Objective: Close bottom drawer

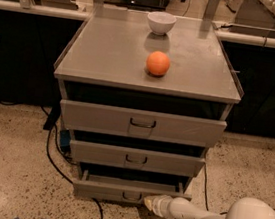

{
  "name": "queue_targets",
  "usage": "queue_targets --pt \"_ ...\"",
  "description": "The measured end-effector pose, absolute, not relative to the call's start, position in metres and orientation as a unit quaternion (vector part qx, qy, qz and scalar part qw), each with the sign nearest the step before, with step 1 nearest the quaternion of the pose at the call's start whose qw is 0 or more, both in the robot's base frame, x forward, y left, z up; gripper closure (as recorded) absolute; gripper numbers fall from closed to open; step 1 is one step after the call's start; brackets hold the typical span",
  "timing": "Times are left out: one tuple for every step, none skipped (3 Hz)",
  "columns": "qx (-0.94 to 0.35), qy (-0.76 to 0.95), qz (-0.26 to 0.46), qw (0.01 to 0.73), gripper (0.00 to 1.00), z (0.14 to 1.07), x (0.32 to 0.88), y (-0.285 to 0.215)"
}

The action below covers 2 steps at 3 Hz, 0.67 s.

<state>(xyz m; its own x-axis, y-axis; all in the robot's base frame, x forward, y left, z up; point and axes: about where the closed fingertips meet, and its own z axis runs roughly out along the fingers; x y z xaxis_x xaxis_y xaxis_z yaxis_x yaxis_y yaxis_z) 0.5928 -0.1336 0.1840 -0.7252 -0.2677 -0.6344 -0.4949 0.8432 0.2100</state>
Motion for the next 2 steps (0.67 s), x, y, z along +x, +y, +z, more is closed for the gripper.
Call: queue_targets --pt "-0.209 0.91 0.186 0.306 1.0 0.184 0.593 -0.134" --pt "-0.188 0.908 0.187 0.324 1.0 0.185 0.614 -0.141"
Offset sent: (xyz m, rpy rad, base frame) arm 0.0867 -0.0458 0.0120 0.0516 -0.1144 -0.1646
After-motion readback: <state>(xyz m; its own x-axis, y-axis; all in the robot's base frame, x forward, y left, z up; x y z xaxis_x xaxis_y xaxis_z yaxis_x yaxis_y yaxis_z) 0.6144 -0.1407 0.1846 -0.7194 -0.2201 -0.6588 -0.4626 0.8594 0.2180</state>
